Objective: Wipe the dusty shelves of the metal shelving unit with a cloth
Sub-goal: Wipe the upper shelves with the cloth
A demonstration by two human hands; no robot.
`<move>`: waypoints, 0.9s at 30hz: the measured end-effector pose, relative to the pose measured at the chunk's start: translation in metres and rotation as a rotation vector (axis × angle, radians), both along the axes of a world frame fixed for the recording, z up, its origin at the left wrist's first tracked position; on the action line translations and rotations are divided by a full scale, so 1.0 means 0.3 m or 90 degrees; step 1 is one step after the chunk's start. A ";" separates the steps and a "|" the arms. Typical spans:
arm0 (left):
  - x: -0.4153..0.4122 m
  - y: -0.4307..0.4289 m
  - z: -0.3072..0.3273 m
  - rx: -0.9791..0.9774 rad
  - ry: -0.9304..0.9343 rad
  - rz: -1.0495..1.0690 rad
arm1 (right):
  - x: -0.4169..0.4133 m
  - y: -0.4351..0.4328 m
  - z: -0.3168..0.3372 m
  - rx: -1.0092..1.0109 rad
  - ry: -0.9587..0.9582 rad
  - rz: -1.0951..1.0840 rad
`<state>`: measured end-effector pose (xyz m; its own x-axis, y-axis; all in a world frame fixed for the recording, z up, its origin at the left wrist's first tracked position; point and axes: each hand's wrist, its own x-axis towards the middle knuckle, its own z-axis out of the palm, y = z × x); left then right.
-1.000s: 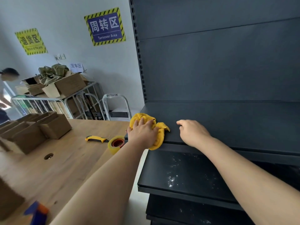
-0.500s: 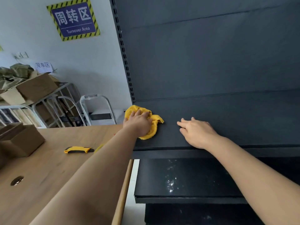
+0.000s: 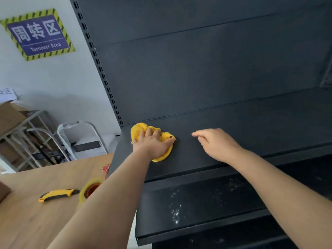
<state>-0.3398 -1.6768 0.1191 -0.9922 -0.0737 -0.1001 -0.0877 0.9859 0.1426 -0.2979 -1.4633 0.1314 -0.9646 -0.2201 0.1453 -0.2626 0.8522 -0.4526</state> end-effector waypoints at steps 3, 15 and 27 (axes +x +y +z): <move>0.005 0.114 0.002 -0.001 0.002 -0.033 | 0.023 0.095 -0.007 0.022 0.025 -0.048; 0.006 0.651 -0.001 0.019 0.007 -0.140 | 0.148 0.605 -0.004 0.085 0.012 -0.211; 0.050 1.073 0.002 0.023 0.010 -0.196 | 0.133 0.912 -0.098 0.028 0.014 -0.133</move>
<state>-0.3249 -1.3548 0.1198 -0.9689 0.2335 -0.0824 0.2165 0.9602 0.1764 -0.2578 -1.1896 0.1020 -0.9867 -0.0219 0.1612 -0.0871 0.9079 -0.4101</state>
